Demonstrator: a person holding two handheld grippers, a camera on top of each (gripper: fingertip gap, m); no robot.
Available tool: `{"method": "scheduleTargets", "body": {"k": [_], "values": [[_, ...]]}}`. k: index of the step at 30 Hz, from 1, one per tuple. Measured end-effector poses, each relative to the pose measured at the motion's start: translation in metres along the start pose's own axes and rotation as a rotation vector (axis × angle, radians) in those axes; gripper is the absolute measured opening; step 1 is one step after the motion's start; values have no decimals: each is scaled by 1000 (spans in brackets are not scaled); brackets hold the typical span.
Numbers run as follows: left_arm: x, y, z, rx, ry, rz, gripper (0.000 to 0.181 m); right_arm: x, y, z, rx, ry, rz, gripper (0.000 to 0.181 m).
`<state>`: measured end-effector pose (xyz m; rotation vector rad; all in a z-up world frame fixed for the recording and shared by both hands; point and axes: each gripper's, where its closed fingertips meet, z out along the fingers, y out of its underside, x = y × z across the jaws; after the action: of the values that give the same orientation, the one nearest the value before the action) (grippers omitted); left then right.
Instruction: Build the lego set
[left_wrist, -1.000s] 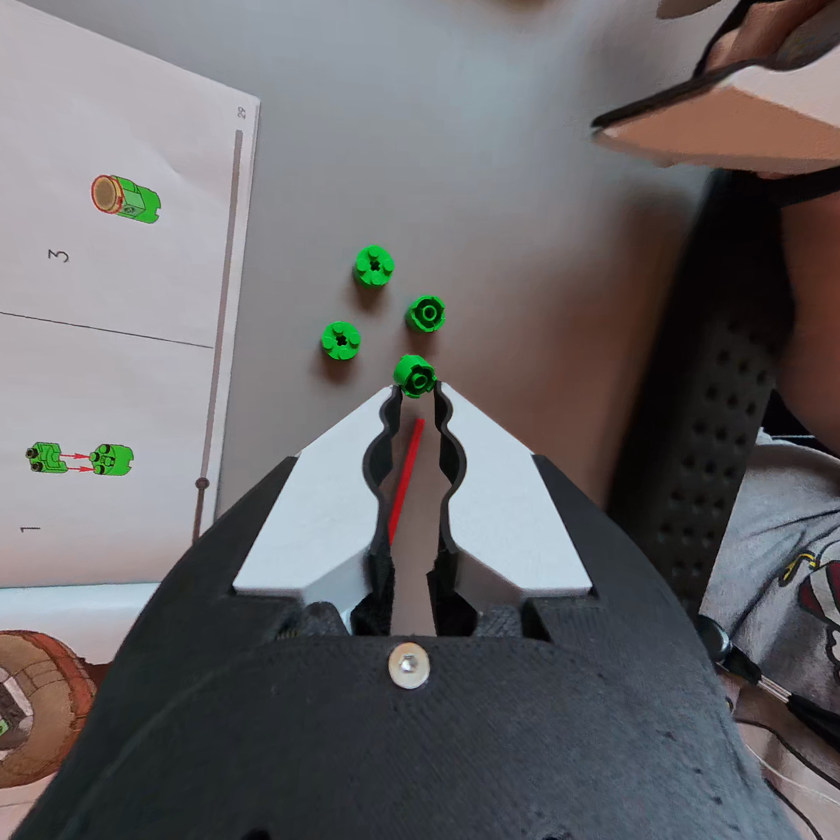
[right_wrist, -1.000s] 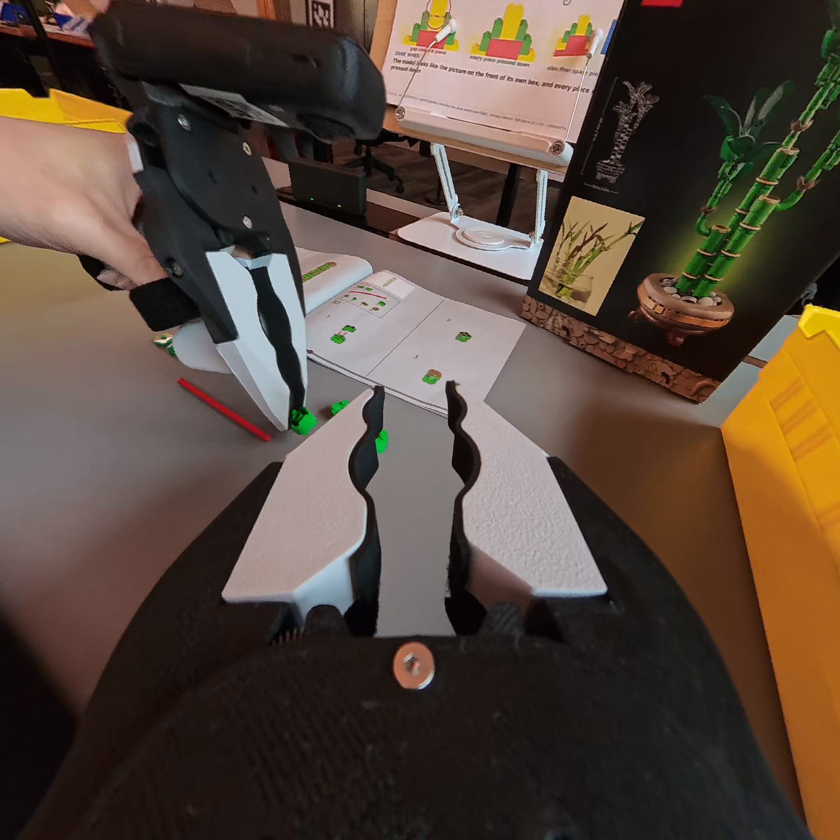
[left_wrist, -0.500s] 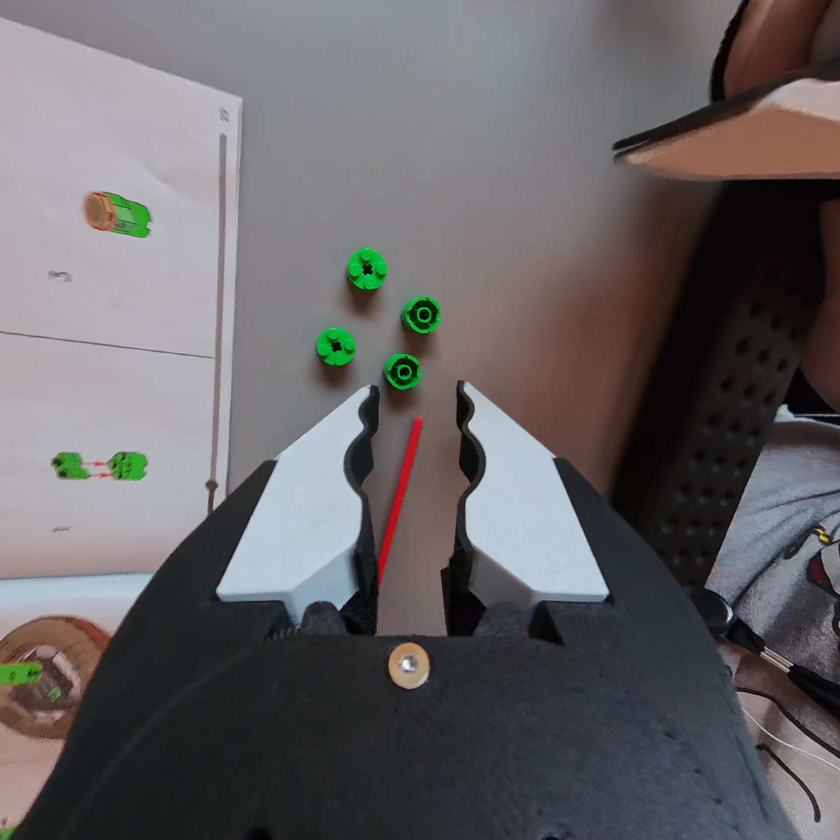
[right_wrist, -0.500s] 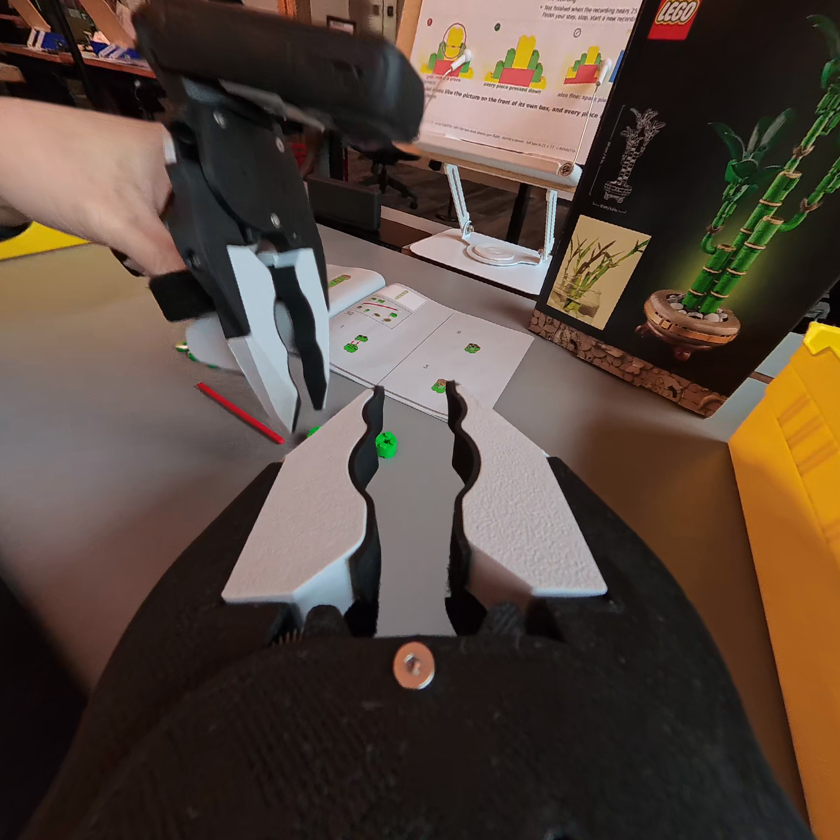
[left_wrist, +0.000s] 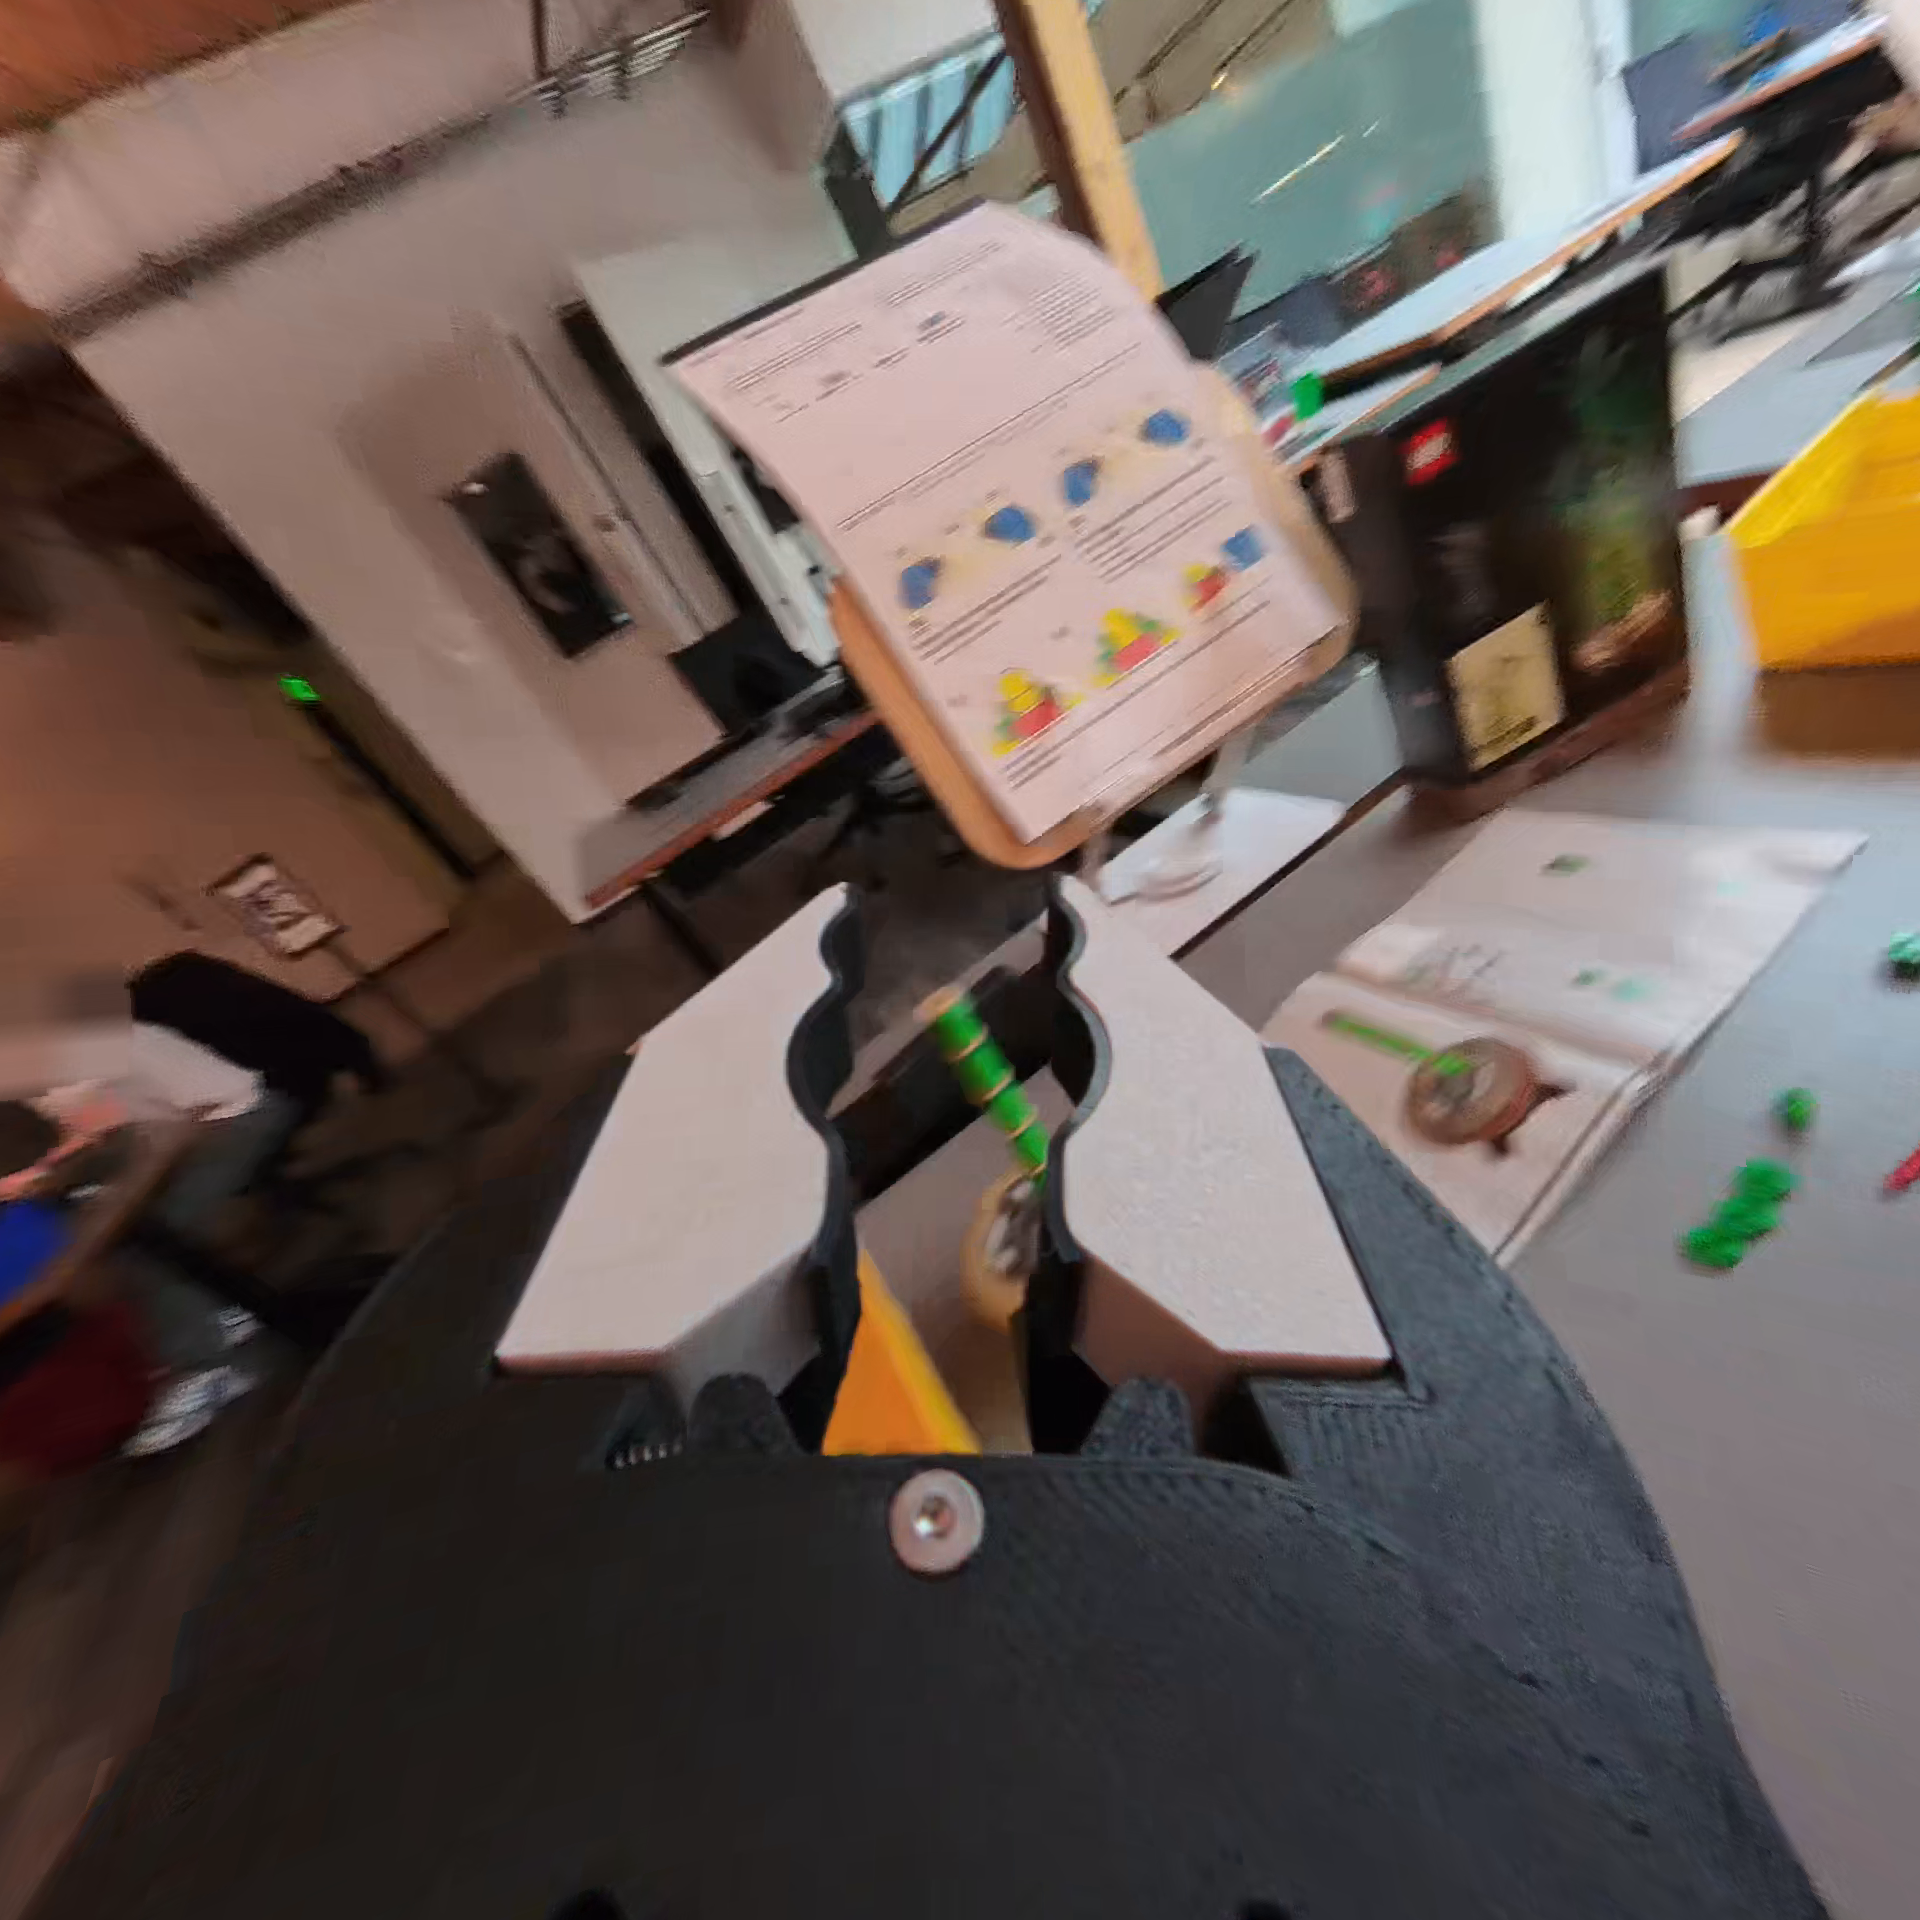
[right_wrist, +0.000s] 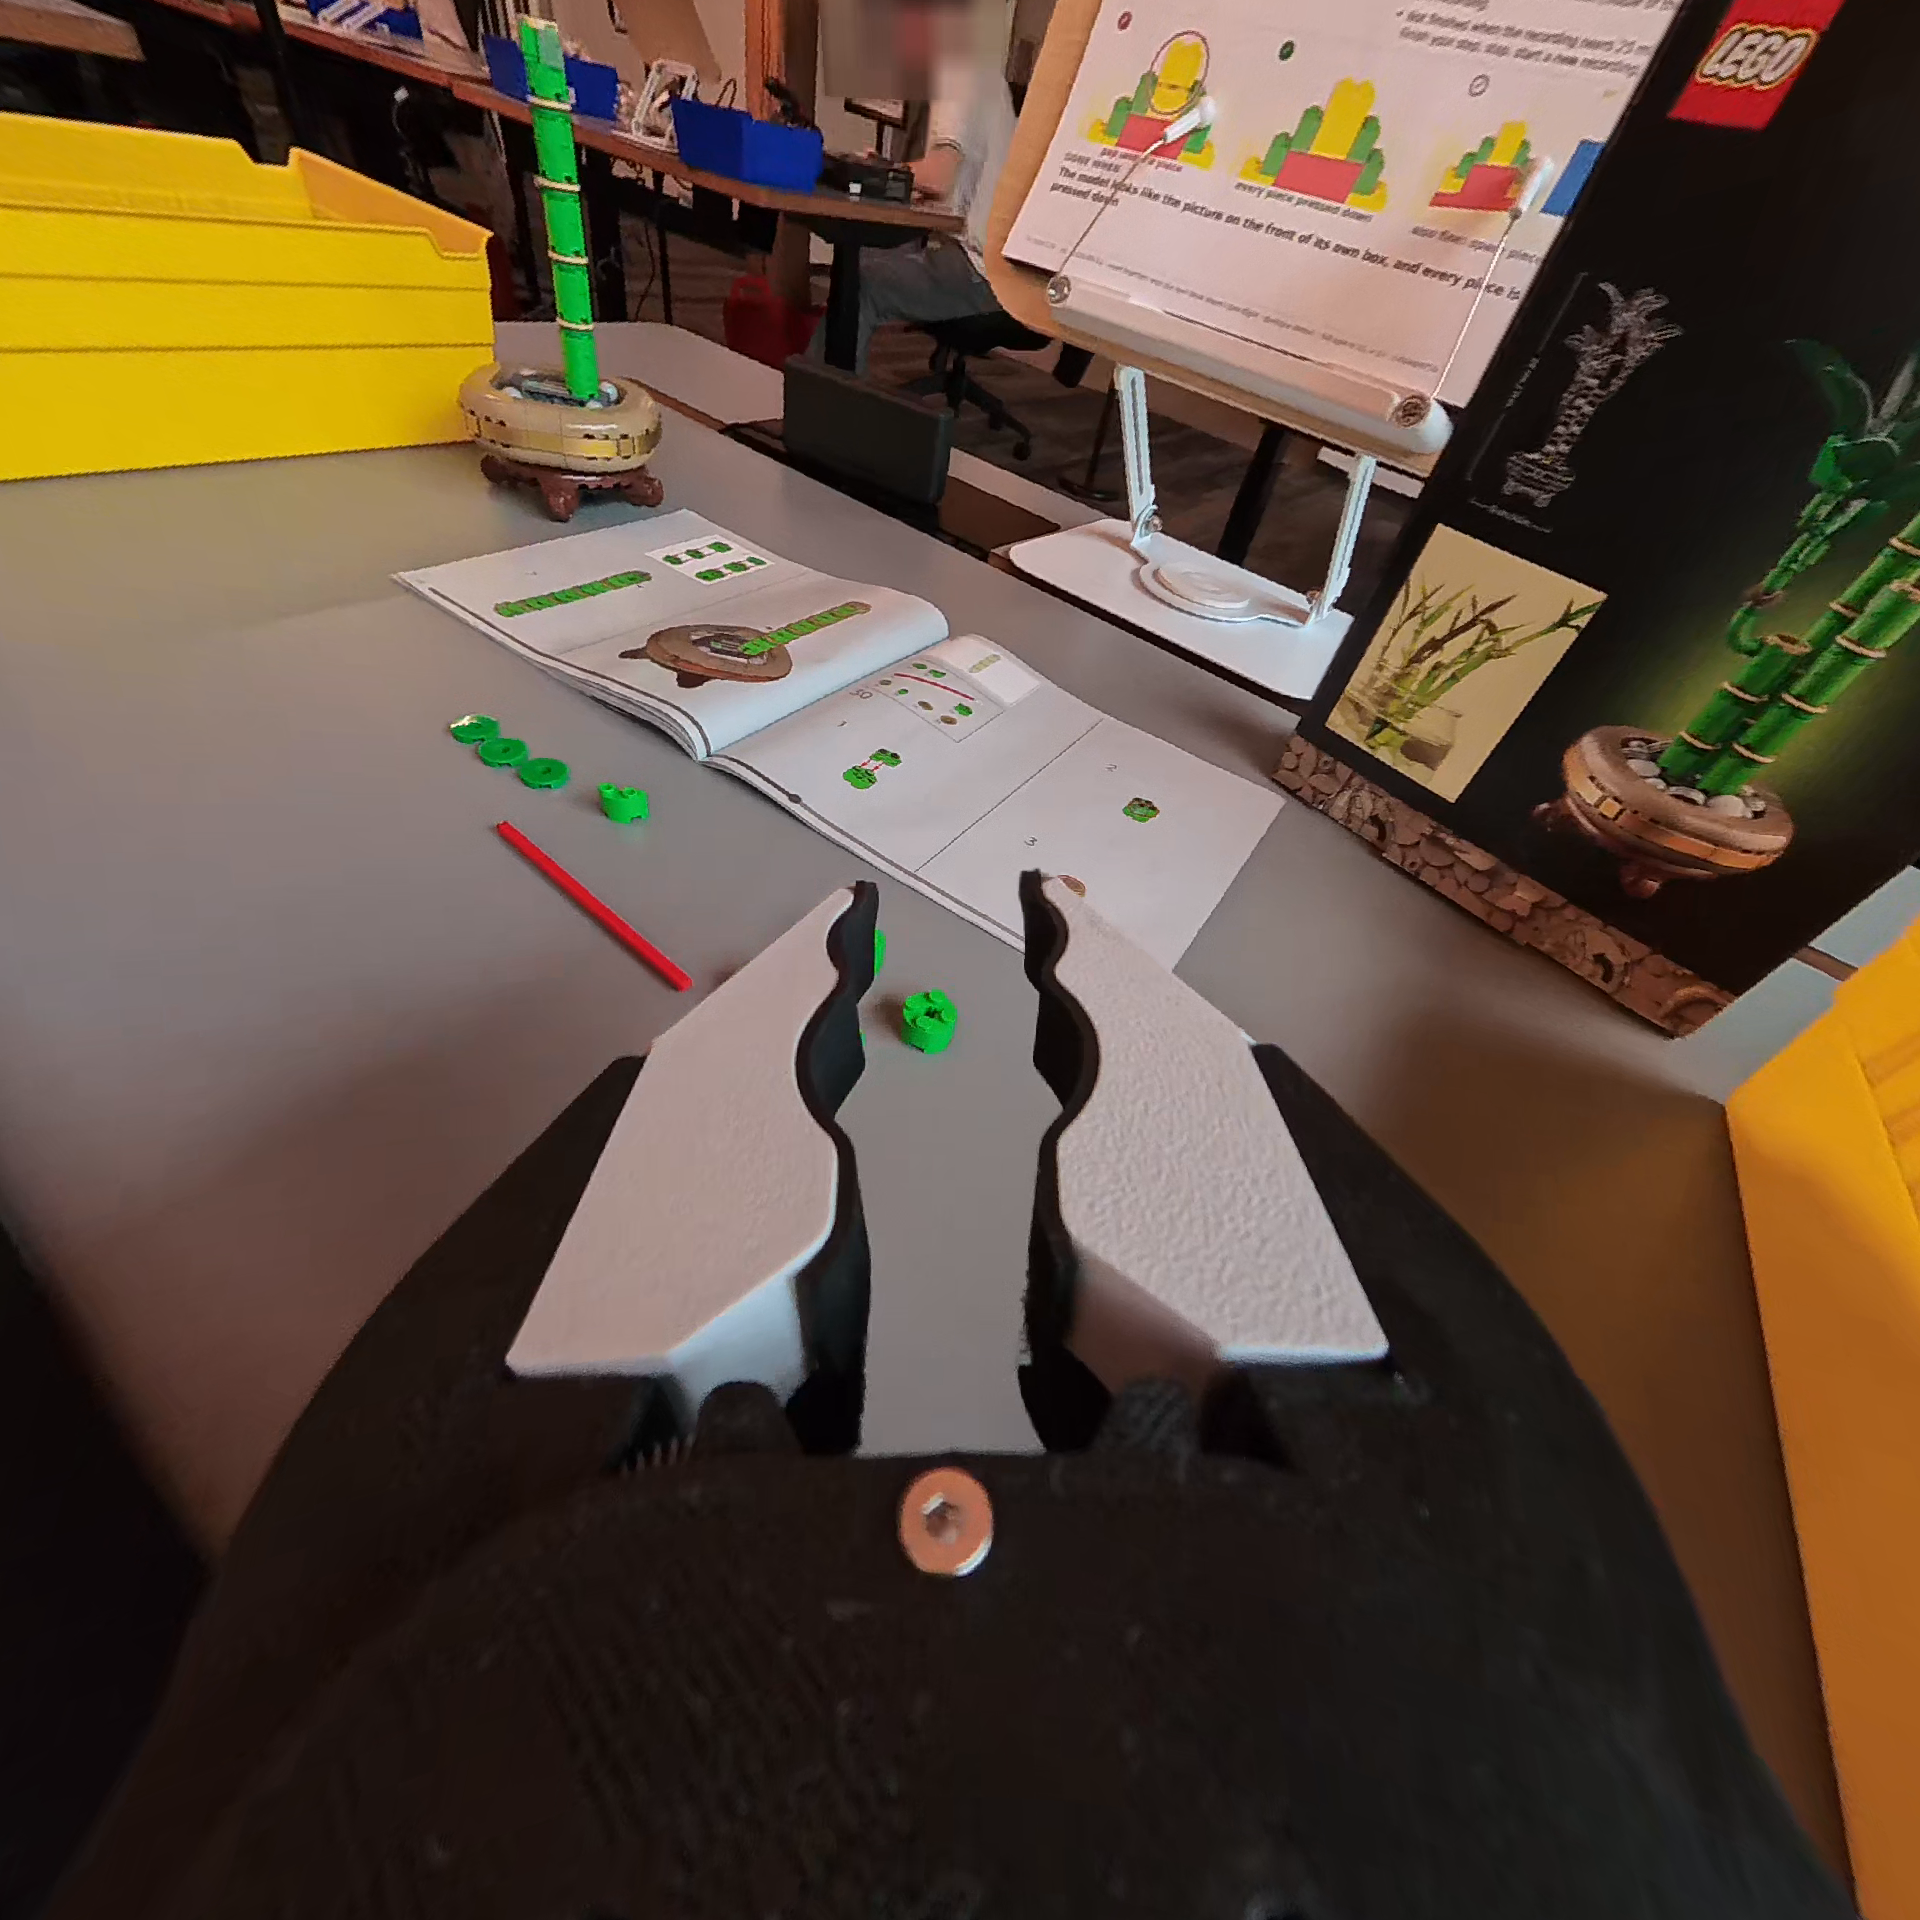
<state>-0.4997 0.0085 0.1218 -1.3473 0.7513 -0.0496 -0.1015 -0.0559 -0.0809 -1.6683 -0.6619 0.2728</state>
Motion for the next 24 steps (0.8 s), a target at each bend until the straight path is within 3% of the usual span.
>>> {"method": "scheduleTargets", "body": {"k": [2,5,8,12,17,24], "values": [[-32,33,-33,-60,-30,43,23,-1,0,3,3,-8,-9,28],[-51,92,-64,-176,74,20,21,0,0,7,10,-17,5,28],[-38,155,-77,-349,263,-79,32,5,-4,7,38,-12,42,28],[-18,216,-79,-507,420,3,35,13,-7,4,78,9,93,28],[5,256,-75,-633,612,-9,32,17,-2,3,72,7,140,28],[24,278,-64,-662,748,26,26,11,5,9,34,-13,135,28]]}}
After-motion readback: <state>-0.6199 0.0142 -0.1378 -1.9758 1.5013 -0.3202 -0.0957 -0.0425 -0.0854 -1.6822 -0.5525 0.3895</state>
